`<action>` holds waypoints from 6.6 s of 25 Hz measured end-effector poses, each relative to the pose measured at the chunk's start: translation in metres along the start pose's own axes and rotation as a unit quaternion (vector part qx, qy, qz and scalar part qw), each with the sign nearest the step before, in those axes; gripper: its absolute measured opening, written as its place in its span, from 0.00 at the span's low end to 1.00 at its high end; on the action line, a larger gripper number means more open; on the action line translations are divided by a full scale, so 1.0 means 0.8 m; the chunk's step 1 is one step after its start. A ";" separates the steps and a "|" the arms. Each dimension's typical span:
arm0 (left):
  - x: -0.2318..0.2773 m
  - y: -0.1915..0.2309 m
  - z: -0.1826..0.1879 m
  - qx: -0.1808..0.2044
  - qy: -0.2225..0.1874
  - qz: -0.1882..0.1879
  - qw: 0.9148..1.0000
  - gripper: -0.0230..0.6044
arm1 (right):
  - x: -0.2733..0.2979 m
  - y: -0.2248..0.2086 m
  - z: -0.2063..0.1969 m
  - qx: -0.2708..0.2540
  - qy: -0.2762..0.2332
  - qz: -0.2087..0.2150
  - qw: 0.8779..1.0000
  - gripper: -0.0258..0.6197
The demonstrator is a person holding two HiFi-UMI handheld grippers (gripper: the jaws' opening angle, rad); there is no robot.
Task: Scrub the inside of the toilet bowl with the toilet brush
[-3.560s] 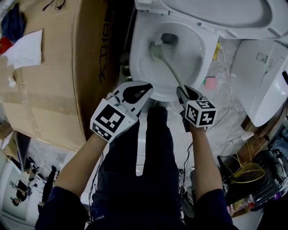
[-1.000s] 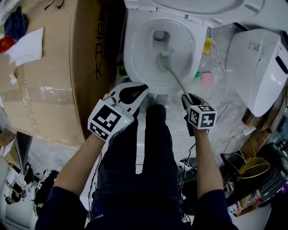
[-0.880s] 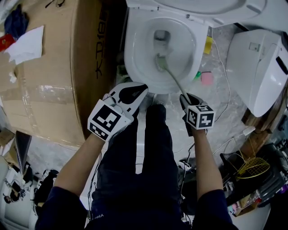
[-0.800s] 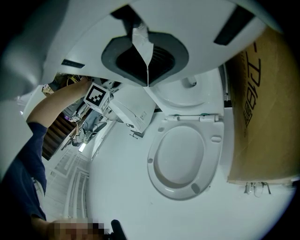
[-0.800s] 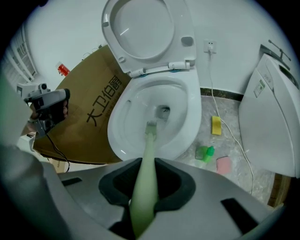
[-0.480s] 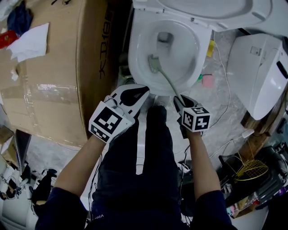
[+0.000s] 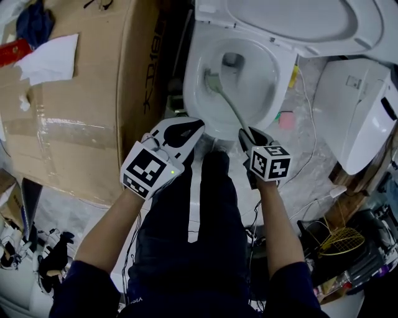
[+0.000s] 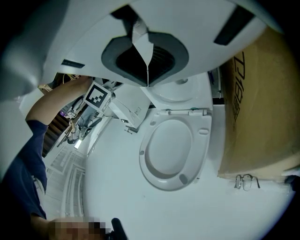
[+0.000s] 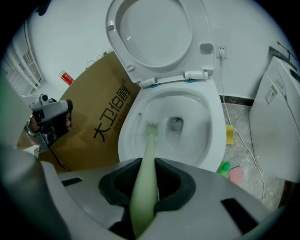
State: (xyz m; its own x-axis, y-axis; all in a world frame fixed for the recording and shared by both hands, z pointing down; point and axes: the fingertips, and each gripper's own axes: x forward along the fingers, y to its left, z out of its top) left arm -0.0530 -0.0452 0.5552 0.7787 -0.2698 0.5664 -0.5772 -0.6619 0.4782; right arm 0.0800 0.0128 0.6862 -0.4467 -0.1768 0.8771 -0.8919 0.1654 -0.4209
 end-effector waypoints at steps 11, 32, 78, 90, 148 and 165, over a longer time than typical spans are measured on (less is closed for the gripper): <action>0.004 0.015 0.023 -0.005 -0.003 0.009 1.000 0.09 | -0.003 -0.014 0.086 -0.029 -0.029 -0.003 0.999 0.17; 0.028 -0.012 0.046 0.016 -0.003 -0.011 1.000 0.09 | -0.078 -0.120 0.091 0.026 -0.059 -0.078 0.995 0.17; 0.015 -0.082 -0.032 0.024 0.016 -0.023 0.999 0.09 | -0.086 -0.070 -0.109 0.040 0.006 -0.054 0.998 0.17; -0.007 -0.069 -0.036 0.009 0.002 -0.007 1.000 0.09 | -0.060 -0.009 -0.106 0.022 0.017 -0.014 1.000 0.17; 0.070 -0.032 0.060 0.015 0.013 -0.007 1.000 0.09 | -0.041 -0.080 0.102 0.083 -0.081 0.013 0.993 0.17; 0.085 -0.071 0.086 0.045 0.020 -0.029 0.998 0.09 | -0.098 -0.154 0.053 0.106 -0.073 -0.043 0.991 0.17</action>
State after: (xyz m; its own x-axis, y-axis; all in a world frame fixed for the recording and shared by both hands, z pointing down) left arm 0.0495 -0.0741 0.5209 0.7988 -0.2026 0.5665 -0.5055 -0.7365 0.4495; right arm 0.2216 -0.0351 0.6592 -0.3600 -0.3233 0.8751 -0.9151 -0.0602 -0.3987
